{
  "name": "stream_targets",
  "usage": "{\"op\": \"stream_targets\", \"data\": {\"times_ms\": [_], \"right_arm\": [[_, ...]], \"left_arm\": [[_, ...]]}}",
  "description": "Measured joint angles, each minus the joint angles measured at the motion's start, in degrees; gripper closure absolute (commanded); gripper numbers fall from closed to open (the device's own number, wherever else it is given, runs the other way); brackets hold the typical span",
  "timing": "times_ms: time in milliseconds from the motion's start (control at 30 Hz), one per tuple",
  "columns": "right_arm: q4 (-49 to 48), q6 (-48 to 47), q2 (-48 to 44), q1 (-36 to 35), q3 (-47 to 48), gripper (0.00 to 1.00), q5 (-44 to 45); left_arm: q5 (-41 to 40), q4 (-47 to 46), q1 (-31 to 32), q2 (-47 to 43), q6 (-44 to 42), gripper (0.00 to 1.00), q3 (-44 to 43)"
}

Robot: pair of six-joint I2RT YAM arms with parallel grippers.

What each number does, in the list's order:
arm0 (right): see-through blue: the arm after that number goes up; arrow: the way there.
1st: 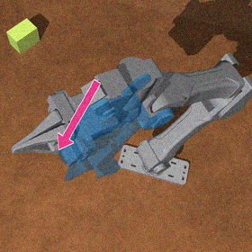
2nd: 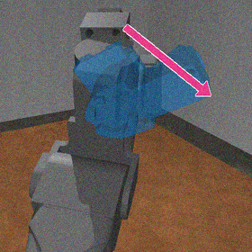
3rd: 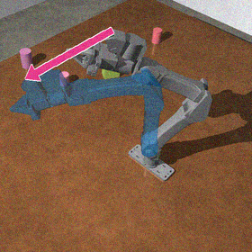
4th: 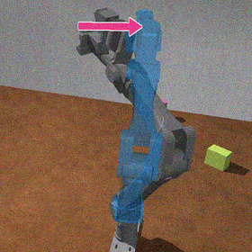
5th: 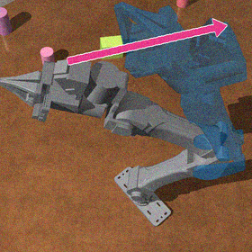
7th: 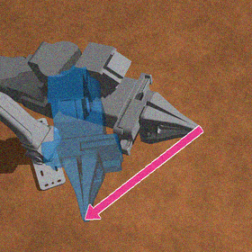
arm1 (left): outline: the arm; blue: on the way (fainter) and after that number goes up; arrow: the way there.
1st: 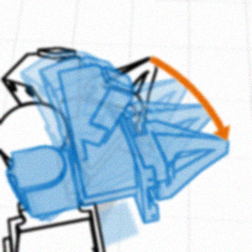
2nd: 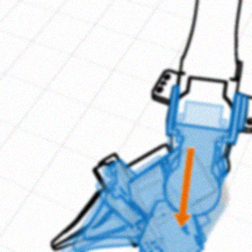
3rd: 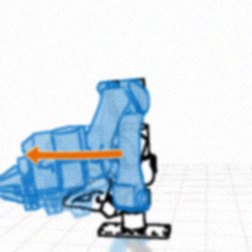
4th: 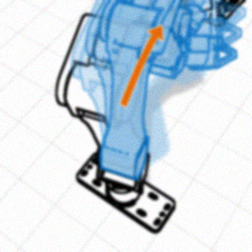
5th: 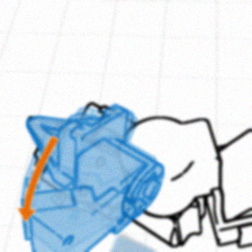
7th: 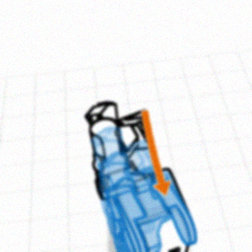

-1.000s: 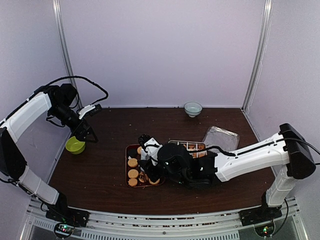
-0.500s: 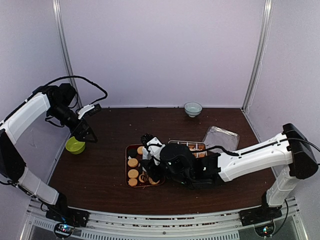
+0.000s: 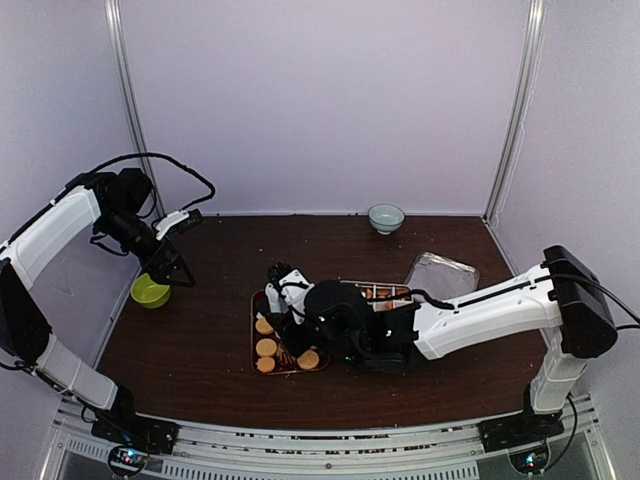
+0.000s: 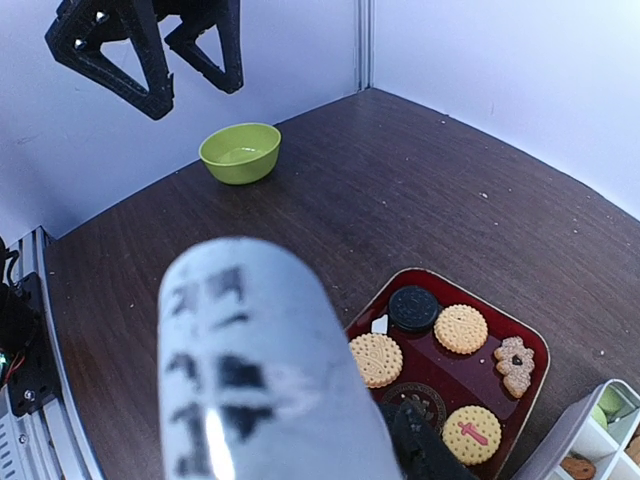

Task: Pack the cookies
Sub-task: Pick up the fake cookies from the plate.

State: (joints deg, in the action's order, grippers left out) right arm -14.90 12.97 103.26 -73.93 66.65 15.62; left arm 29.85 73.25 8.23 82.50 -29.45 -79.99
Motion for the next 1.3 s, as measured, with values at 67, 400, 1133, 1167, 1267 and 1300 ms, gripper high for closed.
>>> {"op": "stream_targets", "data": {"times_ms": [67,400,1133,1167,1267,1300], "right_arm": [[0.1,-0.6,1.1,0.1,1.4,0.60,-0.6],[1.1,-2.8,3.5,0.5,4.4,0.60,-2.5],[-0.1,-5.3,3.5,1.9,3.2,0.82,-0.2],[0.2,-5.3,3.3,1.9,3.2,0.83,-0.2],[1.1,-5.3,2.7,2.0,3.3,0.88,-0.2],[1.4,-5.4,2.3,2.1,3.3,0.89,-0.2]], "left_arm": [[0.0,0.0,0.0,-0.1,0.0,0.09,0.0],[0.0,0.0,0.0,-0.5,-0.2,0.10,0.3],[0.4,0.0,0.0,-0.5,-0.3,0.10,0.9],[0.4,0.0,0.0,-0.5,-0.3,0.10,0.9],[0.5,0.0,0.0,-0.5,-0.3,0.10,0.9],[0.6,0.0,0.0,-0.5,-0.3,0.10,0.9]]}}
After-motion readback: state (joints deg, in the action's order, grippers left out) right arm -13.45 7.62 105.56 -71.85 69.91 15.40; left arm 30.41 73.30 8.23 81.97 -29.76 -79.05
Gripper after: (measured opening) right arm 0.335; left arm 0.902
